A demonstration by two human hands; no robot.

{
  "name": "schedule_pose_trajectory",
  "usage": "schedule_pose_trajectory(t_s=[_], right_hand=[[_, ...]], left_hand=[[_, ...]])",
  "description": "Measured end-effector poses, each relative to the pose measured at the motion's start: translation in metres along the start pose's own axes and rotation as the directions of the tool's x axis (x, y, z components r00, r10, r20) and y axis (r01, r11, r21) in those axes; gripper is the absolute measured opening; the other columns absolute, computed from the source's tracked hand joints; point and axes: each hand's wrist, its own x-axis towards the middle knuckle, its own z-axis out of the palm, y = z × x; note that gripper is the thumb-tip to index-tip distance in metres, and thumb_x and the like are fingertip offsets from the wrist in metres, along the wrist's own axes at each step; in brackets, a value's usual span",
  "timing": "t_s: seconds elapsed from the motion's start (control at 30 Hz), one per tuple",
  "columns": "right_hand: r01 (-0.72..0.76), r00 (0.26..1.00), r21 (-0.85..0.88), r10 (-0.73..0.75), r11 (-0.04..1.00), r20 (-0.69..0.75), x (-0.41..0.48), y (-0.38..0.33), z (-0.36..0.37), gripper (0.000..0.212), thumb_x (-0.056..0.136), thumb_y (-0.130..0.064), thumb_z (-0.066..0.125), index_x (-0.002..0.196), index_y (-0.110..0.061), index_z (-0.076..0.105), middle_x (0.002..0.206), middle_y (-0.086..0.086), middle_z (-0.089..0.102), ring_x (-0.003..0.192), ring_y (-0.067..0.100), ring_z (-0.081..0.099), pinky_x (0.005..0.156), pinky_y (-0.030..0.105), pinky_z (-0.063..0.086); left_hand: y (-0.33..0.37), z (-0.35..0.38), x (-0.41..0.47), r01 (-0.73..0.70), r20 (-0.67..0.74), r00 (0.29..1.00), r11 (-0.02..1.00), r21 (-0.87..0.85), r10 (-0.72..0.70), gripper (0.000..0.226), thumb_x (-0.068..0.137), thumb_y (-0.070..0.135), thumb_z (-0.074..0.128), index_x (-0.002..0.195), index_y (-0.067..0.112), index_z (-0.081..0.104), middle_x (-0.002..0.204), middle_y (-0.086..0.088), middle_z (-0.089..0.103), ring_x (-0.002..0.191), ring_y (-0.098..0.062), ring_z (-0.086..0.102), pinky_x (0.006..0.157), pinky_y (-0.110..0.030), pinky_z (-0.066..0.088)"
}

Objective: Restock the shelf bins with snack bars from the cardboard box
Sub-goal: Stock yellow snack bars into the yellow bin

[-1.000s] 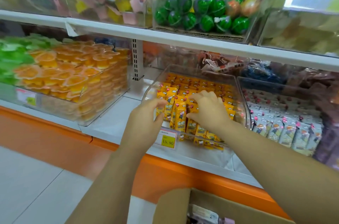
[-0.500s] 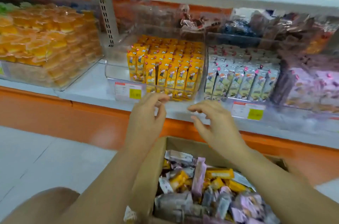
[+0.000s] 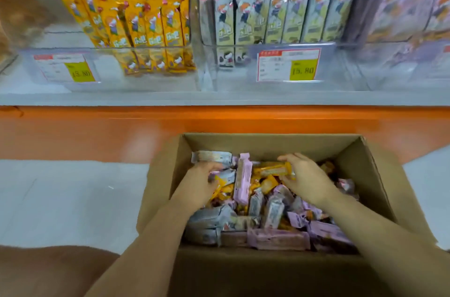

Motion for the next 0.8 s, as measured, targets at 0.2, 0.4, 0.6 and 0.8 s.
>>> schedule_pose_trajectory(t_s=[0.2, 0.4, 0.6, 0.8], right_hand=[[-0.103, 0.991, 0.049, 0.098, 0.993, 0.09, 0.025, 0.019, 0.027, 0.059, 0.093, -0.026, 0.06, 0.143, -0.015, 0.033, 0.144, 0.012, 0.035, 0.122, 0.031, 0.045, 0.099, 0.042, 0.041], [-0.108, 0.992, 0.012, 0.107, 0.994, 0.063, 0.035, 0.024, 0.034, 0.058, 0.092, -0.025, 0.061, 0.143, -0.013, 0.036, 0.141, 0.013, 0.039, 0.12, 0.03, 0.048, 0.101, 0.04, 0.04], [-0.033, 0.999, -0.047, 0.033, 0.998, 0.007, 0.022, 0.015, 0.023, 0.038, 0.092, -0.024, 0.059, 0.129, -0.019, 0.051, 0.129, 0.007, 0.045, 0.096, 0.026, 0.059, 0.079, 0.036, 0.05], [0.206, 0.978, 0.219, -0.193, 0.954, -0.077, 0.006, -0.008, -0.014, 0.04, 0.081, 0.005, 0.063, 0.109, -0.024, 0.063, 0.121, -0.004, 0.045, 0.112, 0.017, 0.049, 0.093, 0.024, 0.039]], left_hand=[[-0.009, 0.021, 0.017, 0.113, 0.077, 0.99, 0.989, 0.093, -0.121, 0.045, 0.092, 0.02, 0.061, 0.135, 0.022, 0.048, 0.137, -0.007, 0.048, 0.117, -0.024, 0.053, 0.093, -0.032, 0.044], [-0.011, 0.024, 0.023, 0.098, 0.064, 0.991, 0.971, 0.218, -0.115, 0.05, 0.083, 0.021, 0.072, 0.129, 0.02, 0.053, 0.131, -0.009, 0.046, 0.117, -0.026, 0.05, 0.099, -0.034, 0.04], [-0.004, 0.004, 0.013, 0.058, 0.012, 0.998, 0.979, 0.196, -0.061, 0.038, 0.083, 0.018, 0.068, 0.12, 0.023, 0.059, 0.129, -0.006, 0.048, 0.11, -0.022, 0.054, 0.088, -0.03, 0.044], [0.034, -0.042, -0.004, -0.094, 0.001, 0.996, 0.995, 0.043, 0.094, 0.042, 0.084, 0.012, 0.064, 0.124, 0.025, 0.056, 0.11, 0.003, 0.053, 0.094, -0.016, 0.057, 0.063, -0.006, 0.039]])
